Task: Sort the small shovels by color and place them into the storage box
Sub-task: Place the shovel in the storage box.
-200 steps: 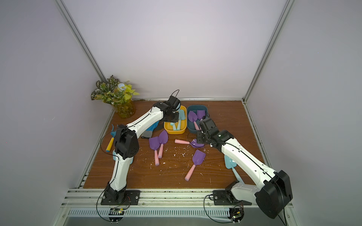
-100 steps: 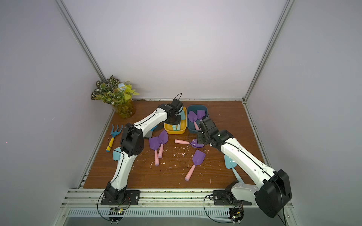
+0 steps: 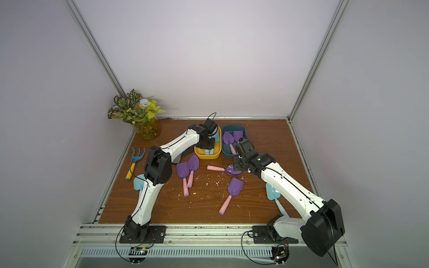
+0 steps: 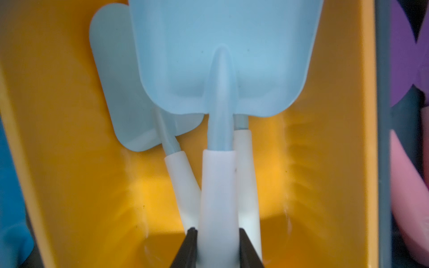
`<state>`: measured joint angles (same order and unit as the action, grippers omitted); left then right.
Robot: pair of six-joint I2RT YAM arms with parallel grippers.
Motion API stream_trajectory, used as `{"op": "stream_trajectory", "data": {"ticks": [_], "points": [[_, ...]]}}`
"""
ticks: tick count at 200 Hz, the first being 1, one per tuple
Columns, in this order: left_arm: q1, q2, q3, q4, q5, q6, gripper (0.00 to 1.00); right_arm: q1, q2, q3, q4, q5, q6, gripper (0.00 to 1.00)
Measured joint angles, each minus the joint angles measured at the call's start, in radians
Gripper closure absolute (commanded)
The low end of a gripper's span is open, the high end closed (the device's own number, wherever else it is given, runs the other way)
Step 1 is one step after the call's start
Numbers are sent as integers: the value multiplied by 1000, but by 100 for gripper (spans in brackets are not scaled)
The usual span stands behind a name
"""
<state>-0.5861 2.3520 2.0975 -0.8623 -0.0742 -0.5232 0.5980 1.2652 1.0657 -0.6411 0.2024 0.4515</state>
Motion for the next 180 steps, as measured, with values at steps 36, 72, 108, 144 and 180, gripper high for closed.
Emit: {"op": "stream_trajectory", "data": {"ticks": [36, 72, 108, 144, 180], "points": [[0, 6, 0, 0, 1, 0, 90, -2, 0, 0, 0, 0, -2, 52], [0, 6, 0, 0, 0, 0, 85, -5, 2, 0, 0, 0, -3, 52], [0, 8, 0, 0, 2, 0, 83, -6, 16, 0, 1, 0, -7, 52], [0, 8, 0, 0, 2, 0, 79, -6, 33, 0, 1, 0, -10, 52], [0, 18, 0, 0, 3, -1, 77, -11, 44, 0, 1, -1, -17, 52]]}}
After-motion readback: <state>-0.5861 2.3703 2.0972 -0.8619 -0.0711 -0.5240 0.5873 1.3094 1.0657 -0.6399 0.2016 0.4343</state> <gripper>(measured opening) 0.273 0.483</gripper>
